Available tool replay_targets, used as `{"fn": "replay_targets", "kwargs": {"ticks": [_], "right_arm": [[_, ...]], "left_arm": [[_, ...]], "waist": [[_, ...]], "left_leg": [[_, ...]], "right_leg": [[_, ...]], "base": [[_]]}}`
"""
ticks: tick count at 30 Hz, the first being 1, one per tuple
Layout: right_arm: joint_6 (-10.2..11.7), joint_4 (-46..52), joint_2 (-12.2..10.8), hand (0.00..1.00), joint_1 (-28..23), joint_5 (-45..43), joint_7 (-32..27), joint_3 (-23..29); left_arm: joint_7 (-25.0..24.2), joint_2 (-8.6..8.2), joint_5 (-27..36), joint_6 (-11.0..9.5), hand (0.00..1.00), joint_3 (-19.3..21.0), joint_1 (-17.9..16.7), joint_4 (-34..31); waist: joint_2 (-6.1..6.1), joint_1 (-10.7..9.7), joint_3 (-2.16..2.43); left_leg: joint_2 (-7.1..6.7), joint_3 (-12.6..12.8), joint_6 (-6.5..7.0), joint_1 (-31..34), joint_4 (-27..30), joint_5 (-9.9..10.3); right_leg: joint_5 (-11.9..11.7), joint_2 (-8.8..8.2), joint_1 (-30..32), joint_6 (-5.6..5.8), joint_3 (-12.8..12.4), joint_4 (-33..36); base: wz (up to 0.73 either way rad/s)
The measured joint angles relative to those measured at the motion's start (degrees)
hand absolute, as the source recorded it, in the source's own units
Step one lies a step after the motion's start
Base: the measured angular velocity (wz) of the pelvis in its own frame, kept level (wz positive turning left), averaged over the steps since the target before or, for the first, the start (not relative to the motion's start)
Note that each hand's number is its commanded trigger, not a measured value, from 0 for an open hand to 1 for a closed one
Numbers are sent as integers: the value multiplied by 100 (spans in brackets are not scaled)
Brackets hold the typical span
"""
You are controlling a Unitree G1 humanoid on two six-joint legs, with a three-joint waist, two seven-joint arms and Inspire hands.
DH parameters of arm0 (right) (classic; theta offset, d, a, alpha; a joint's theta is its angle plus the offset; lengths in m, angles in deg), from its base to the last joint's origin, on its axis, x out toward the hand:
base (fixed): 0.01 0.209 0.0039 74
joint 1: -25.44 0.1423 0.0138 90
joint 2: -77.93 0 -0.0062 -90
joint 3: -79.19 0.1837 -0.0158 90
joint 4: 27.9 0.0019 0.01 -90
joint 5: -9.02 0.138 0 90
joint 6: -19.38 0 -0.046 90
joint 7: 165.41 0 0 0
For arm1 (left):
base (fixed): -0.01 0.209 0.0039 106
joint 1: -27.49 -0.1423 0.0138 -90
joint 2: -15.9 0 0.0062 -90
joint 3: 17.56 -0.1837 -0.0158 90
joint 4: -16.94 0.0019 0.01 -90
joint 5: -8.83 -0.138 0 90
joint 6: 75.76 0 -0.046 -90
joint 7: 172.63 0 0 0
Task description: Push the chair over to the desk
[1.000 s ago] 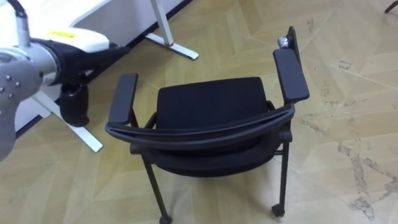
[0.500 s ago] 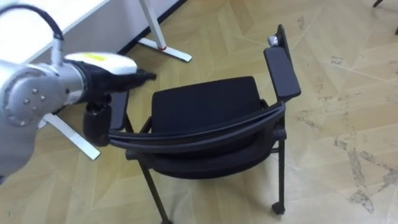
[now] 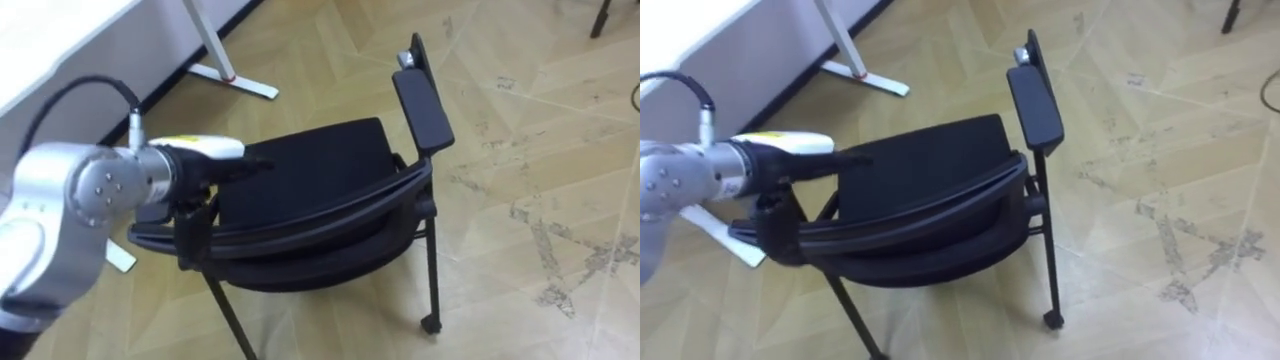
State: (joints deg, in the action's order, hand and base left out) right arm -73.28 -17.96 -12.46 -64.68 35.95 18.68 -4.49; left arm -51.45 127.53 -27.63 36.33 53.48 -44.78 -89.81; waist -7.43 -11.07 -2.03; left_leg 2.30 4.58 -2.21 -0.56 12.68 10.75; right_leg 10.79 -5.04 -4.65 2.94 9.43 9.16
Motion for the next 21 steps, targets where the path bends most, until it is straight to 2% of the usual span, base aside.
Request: {"fn": "replay_targets", "kwargs": {"ticks": [1, 3, 5, 6, 8, 12, 13, 14, 16, 17, 19, 21], "right_arm": [[3, 0, -1, 0, 9, 1, -28, 1], [3, -2, -15, 0, -1, 4, -34, 1], [3, 14, -39, 0, -2, 32, -69, 4], [3, 28, -47, 0, -2, 22, -80, 5], [0, 62, -77, 0, -17, 20, -99, 5], [2, 218, -82, 0, -50, -22, -163, 6], [2, 249, -83, 0, -71, -26, -185, 12], [1, 257, -90, 0, -84, -25, -220, 39], [-5, 275, -105, 0, -112, -23, -263, 68], [-40, 320, -116, 0, -171, -28, -273, 77], [-122, 413, -131, 0, -249, -60, -285, 174], [-137, 417, -142, 0, -291, -209, -351, 254]], "left_arm": [[57, -85, -2, 1, 0, 0, -10, 191], [127, -122, -19, 8, 0, 0, -64, 363], [308, -187, -20, 6, 0, 45, -207, 518], [367, -225, -20, 4, 0, 61, -247, 574], [642, -394, -3, -7, 0, 69, -256, 983], [1057, -571, 3, -11, 0, 78, -261, 1480], [1122, -648, 3, -52, 0, 138, -276, 1593], [1169, -795, 0, -98, 0, 342, -384, 1686], [1289, -946, 0, -133, 0, 514, -543, 1872], [1373, -1020, 0, -128, 0, 601, -645, 1992], [1566, -1067, -21, -208, 0, 647, -709, 2199], [1712, -1214, -146, -268, 0, 780, -773, 2370]], "waist": [[20, -1, 0], [77, -3, 18], [127, 1, 72], [134, -28, 83], [125, -50, 91], [93, -95, 114], [96, -94, 118], [121, -91, 101], [142, -92, 104], [151, -105, 124], [172, -125, 115], [209, -136, 135]], "left_leg": [[0, 0, 0, 4, 0, 0], [0, 1, 0, 13, 5, 0], [0, 16, 0, 45, 2, 1], [0, 21, 0, 48, 2, 1], [8, 32, 0, 36, -3, 0], [8, 61, 0, -14, -53, 0], [8, 76, 0, -44, -86, -1], [13, 105, 0, -113, -141, -1], [13, 161, 0, -206, -145, -1], [13, 179, 0, -241, -147, -1], [16, 205, 0, -319, -189, -1], [17, 295, 0, -403, -200, -1]], "right_leg": [[0, 0, 5, 0, -4, -5], [0, 0, 31, 0, -4, -21], [-2, -1, 40, -2, -7, -27], [-3, -3, 45, -3, -9, -20], [-3, -2, 65, -3, 1, 71], [-3, -2, 41, -3, 1, 71], [-3, 0, 35, -3, -17, 71], [-3, 8, 17, -2, -69, 71], [-2, 7, -52, -2, -116, 69], [-1, 7, -76, 1, -144, 69], [7, 12, -125, 9, -163, 59], [53, 13, -135, 18, -260, 69]], "base": [[0], [0], [0], [0], [4], [-1], [-11], [-12], [-15], [-10], [-6], [-16]]}}
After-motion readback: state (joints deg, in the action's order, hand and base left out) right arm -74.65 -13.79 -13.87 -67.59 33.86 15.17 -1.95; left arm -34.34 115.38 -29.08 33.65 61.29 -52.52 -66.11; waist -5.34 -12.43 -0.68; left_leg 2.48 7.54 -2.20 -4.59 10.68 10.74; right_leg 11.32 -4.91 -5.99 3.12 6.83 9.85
